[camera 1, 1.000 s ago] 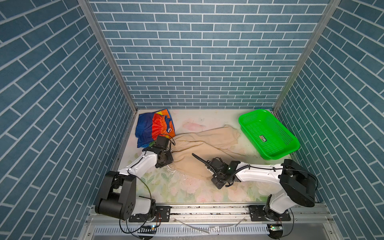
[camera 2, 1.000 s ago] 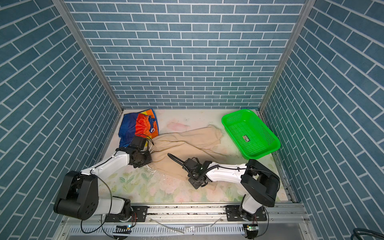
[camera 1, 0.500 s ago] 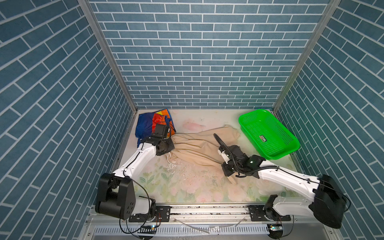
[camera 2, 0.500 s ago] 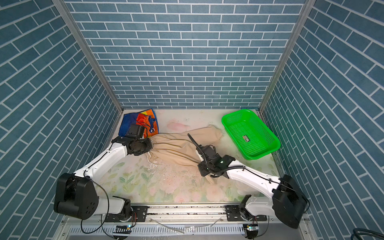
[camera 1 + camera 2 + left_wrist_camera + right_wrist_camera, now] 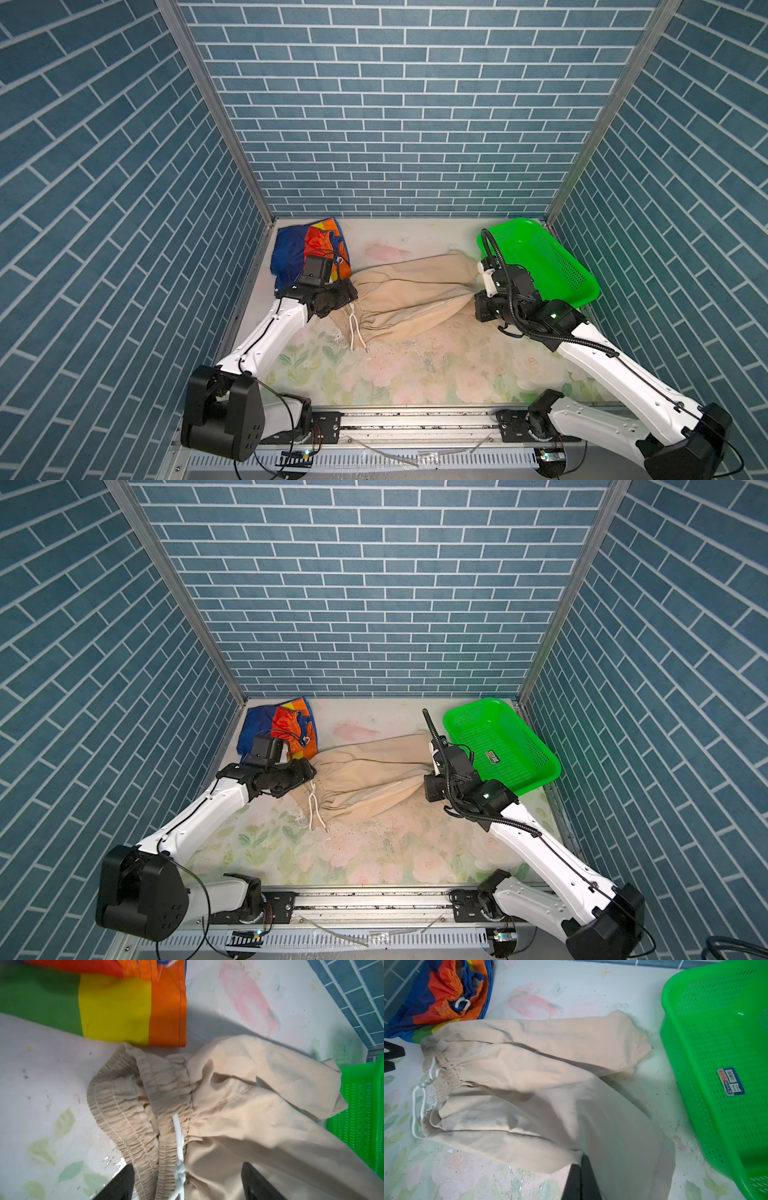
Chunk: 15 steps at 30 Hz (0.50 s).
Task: Fold and stack the shorts
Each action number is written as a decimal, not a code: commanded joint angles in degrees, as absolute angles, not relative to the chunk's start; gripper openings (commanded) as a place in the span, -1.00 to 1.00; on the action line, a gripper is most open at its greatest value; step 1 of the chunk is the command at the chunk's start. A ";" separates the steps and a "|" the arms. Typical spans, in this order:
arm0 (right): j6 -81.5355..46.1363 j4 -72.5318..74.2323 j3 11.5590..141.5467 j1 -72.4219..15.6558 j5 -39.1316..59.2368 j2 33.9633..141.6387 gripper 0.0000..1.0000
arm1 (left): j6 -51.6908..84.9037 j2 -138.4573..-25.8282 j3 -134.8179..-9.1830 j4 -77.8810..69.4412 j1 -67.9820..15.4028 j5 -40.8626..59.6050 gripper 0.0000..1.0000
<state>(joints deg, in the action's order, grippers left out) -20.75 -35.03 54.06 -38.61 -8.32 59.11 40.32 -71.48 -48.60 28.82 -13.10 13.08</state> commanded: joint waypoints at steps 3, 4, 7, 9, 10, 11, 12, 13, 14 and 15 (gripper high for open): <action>-22.84 -37.35 54.07 -37.80 -9.05 59.23 -1.00 | 43.30 -65.19 -44.49 31.05 -15.65 15.96 0.66; -22.79 -37.59 54.18 -37.65 -9.05 59.22 -1.00 | 43.54 -62.91 -43.49 31.96 -16.37 15.87 0.65; -22.76 -37.91 54.07 -37.19 -9.05 59.64 -1.00 | 45.87 -55.70 -38.65 32.38 -20.32 14.35 0.64; -22.75 -37.88 54.05 -36.85 -8.64 60.15 -1.00 | 47.98 -52.51 -35.11 30.24 -23.80 13.53 0.64; -22.77 -37.90 54.05 -36.74 -8.39 60.43 -1.00 | 48.80 -51.56 -33.51 28.71 -25.52 12.92 0.64; -22.80 -37.88 54.13 -36.60 -8.18 60.72 -1.00 | 49.52 -51.31 -32.32 27.44 -26.54 12.34 0.65; -22.76 -37.80 54.09 -36.54 -7.86 60.97 -1.00 | 50.52 -51.67 -31.35 26.38 -27.32 11.96 0.66; -22.76 -37.66 54.05 -36.48 -7.70 61.03 -1.00 | 51.08 -52.57 -30.75 25.18 -27.74 12.02 0.66; -22.84 -37.57 54.05 -36.41 -7.47 61.07 -1.00 | 51.13 -53.56 -30.46 24.10 -28.10 11.79 0.66; -22.85 -37.39 53.91 -36.39 -7.26 61.03 -1.00 | 51.00 -54.98 -30.70 23.54 -28.52 10.94 0.65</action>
